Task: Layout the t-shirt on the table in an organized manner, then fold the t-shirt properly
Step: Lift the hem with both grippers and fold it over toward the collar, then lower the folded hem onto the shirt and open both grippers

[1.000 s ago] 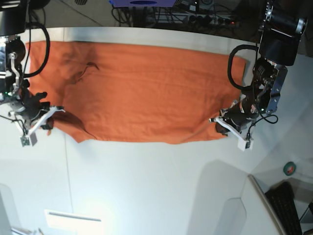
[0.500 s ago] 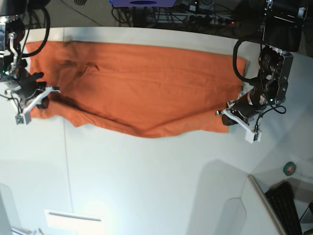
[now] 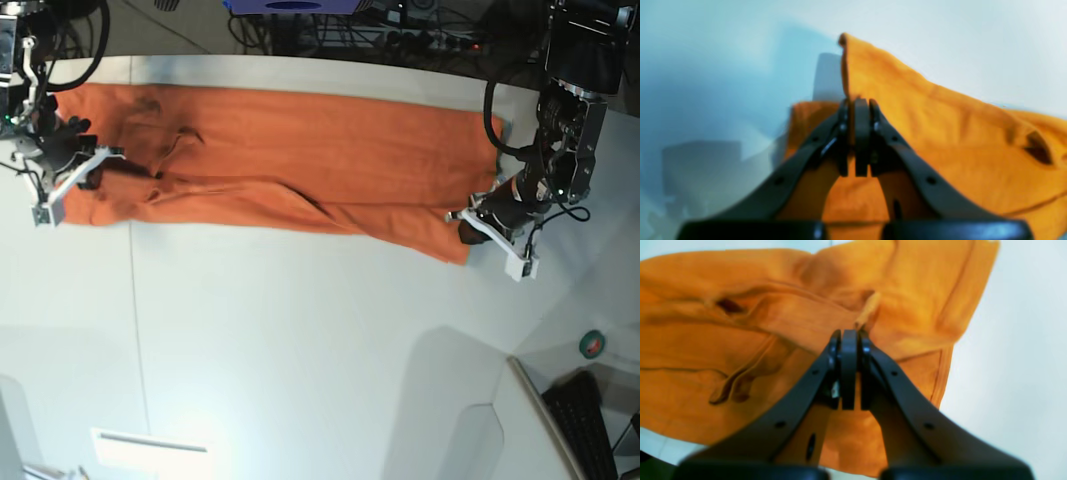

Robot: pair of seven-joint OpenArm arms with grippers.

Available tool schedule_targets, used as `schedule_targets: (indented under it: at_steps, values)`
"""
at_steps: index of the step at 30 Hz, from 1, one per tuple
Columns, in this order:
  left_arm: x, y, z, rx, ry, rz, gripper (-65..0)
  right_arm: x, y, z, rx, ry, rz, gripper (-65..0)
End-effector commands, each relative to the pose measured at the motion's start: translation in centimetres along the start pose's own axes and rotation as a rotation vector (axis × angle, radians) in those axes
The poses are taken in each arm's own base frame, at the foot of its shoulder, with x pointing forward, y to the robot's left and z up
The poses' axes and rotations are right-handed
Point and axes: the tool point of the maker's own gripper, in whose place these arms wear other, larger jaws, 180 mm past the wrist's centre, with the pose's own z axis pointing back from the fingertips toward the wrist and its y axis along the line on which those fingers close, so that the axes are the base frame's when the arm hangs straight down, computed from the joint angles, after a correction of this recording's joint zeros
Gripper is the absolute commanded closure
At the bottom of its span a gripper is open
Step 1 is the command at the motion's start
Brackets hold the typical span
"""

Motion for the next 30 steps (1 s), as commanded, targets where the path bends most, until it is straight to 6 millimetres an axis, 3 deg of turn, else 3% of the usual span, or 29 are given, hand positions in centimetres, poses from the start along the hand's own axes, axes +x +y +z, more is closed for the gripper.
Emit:
schedule_targets:
  at_steps: [1,11,15,23,30]
  values:
    - [1.6,0.5,0.6,0.004,-0.041,-0.019,0.0,0.9,-0.2,0.4,-0.001,-0.035,0.004,0.0]
    - [0.7,1.5,1.6,0.019,-0.023,-0.039,0.0,0.9,1.2,2.0,0.014,-0.066,0.026,0.0]
    - [0.1,0.9,2.0,0.005,0.021,-0.052,0.0,1.2,-0.5,2.5,-0.026,-0.080,0.002,0.0]
    - [-0.3,-1.5,3.1,-0.047,0.019,-0.092,0.0,-0.1,-0.6,2.6,-0.028,-0.040,0.001,0.0]
    - [-1.1,-1.8,4.0,-0.055,0.030,-0.122,0.0,-0.7,-0.7,2.6,-0.032,-0.005,0.000,0.0]
